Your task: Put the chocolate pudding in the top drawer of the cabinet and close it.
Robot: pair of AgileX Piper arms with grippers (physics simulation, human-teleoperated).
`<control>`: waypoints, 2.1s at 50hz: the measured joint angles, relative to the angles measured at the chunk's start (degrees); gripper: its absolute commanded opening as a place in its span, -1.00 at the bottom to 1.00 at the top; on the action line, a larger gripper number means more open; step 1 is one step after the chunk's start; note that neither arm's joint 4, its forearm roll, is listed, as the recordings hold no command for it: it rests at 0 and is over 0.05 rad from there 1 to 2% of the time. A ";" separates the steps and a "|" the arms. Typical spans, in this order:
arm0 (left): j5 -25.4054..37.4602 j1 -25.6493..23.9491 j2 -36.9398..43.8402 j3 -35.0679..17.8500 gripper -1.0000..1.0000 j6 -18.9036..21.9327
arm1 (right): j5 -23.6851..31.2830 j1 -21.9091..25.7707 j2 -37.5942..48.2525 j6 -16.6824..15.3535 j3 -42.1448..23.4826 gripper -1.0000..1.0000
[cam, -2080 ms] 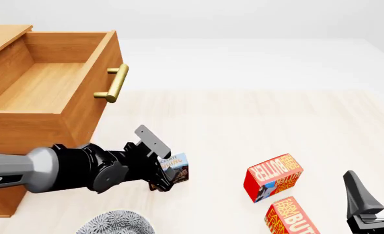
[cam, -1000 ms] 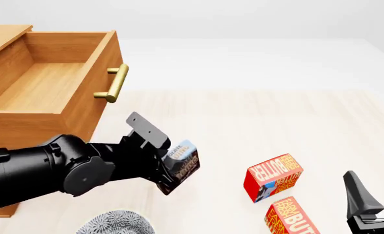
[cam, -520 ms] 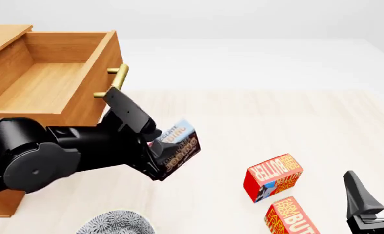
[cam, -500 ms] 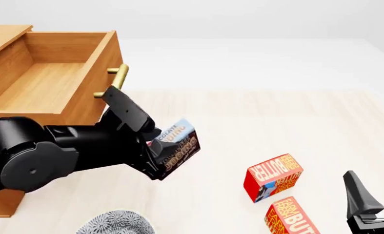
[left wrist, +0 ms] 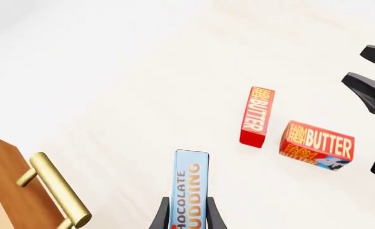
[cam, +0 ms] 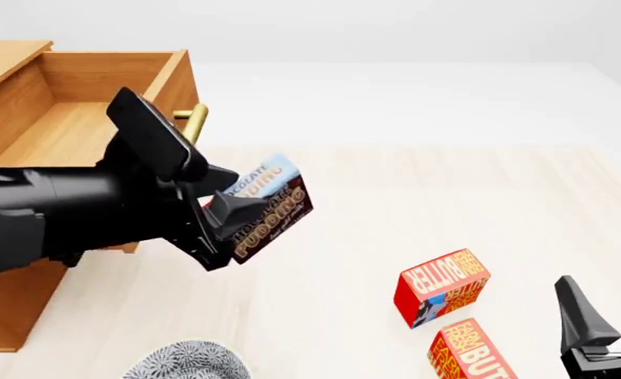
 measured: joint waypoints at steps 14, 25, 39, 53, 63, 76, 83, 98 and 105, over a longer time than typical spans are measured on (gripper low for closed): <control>3.74 1.14 -3.42 -2.73 -1.00 2.84 | -0.11 0.01 0.11 0.01 0.00 1.00; 6.95 3.17 -5.90 -5.85 -1.00 5.29 | 0.14 0.01 -0.14 0.00 0.00 1.00; 12.21 5.78 -9.55 -10.70 -1.00 8.54 | 0.57 0.01 -0.57 0.00 -0.01 1.00; 16.27 8.34 -11.50 -15.61 -1.00 11.49 | 0.76 0.01 -0.75 0.00 -0.02 1.00; 17.41 11.02 -11.72 -18.24 -1.00 13.26 | 0.77 0.01 -0.76 0.00 -0.02 1.00; 18.32 15.73 -11.58 -20.55 -1.00 14.60 | 0.69 0.01 -0.68 0.00 -0.01 1.00; 19.62 18.19 -11.67 -21.95 -1.00 15.00 | 0.67 0.01 -0.66 0.00 -0.02 1.00; 19.49 23.61 -10.56 -22.10 -1.00 14.89 | 0.71 0.01 -0.69 0.00 -0.02 1.00; 17.92 26.26 -9.41 -20.71 -1.00 14.58 | 0.70 0.01 -0.69 0.00 -0.01 1.00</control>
